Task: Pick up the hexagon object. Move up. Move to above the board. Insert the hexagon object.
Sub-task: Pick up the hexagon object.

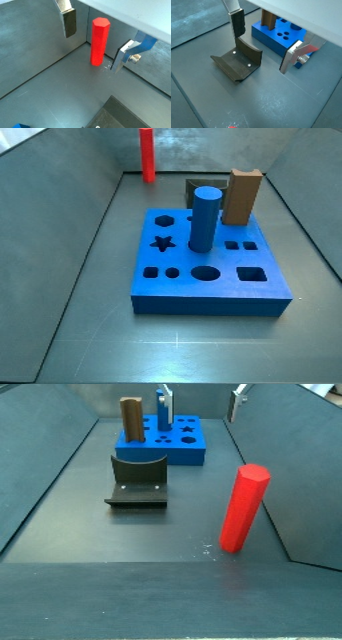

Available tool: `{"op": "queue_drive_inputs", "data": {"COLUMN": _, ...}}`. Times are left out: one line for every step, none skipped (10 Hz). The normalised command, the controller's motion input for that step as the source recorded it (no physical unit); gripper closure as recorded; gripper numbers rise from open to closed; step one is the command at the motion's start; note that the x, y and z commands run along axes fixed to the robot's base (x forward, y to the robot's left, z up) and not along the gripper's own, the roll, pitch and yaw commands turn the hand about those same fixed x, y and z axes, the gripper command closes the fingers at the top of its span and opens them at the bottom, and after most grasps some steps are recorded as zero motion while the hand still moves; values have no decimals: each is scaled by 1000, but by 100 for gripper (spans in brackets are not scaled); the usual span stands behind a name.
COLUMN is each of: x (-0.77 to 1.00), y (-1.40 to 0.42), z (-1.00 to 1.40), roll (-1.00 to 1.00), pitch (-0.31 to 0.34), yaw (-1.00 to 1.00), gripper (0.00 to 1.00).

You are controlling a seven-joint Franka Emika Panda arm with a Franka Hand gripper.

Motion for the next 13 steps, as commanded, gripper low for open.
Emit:
{"op": "queue_drive_inputs", "data": {"x": 0, "y": 0, "z": 0, "roll": -7, "pitch": 0, "yaw": 0, "gripper": 0}}
{"op": "queue_drive_inputs", "data": {"x": -31, "y": 11, "z": 0, "roll": -60, "pitch": -23, "yaw": 63, "gripper": 0}}
{"op": "queue_drive_inputs", "data": {"x": -514, "y": 443, "z": 0, "roll": -211, "pitch": -154, "yaw": 0, "gripper": 0}}
{"op": "queue_drive_inputs", "data": {"x": -614, "y": 614, "z": -46, "roll": -121, "pitch": -110, "yaw": -9, "gripper": 0}}
{"op": "queue_drive_inputs", "data": {"x": -623, "y": 677, "z": -51, "roll": -83, "pitch": -79, "yaw": -20, "gripper": 0}}
{"op": "queue_drive_inputs", "data": {"x": -509, "y": 589, "z": -60, "roll": -100, "pitch": -67, "yaw": -14, "gripper": 0}}
{"op": "queue_drive_inputs", "data": {"x": -211, "y": 471, "z": -34, "roll": -174, "pitch": -46, "yaw": -60, "gripper": 0}}
{"op": "queue_drive_inputs", "data": {"x": -117, "y": 466, "z": -3, "roll": -163, "pitch": -26, "yaw": -131, "gripper": 0}}
{"op": "queue_drive_inputs", "data": {"x": 0, "y": 431, "z": 0, "roll": -144, "pitch": 0, "yaw": -149, "gripper": 0}}
{"op": "queue_drive_inputs", "data": {"x": 60, "y": 337, "z": -29, "roll": -180, "pitch": 0, "yaw": -160, "gripper": 0}}
{"op": "queue_drive_inputs", "data": {"x": 0, "y": 409, "z": -174, "roll": -213, "pitch": -3, "yaw": -120, "gripper": 0}}
{"op": "queue_drive_inputs", "data": {"x": 0, "y": 366, "z": -303, "roll": -153, "pitch": -17, "yaw": -71, "gripper": 0}}
{"op": "queue_drive_inputs", "data": {"x": 0, "y": 294, "z": -394, "roll": -93, "pitch": 0, "yaw": -37, "gripper": 0}}
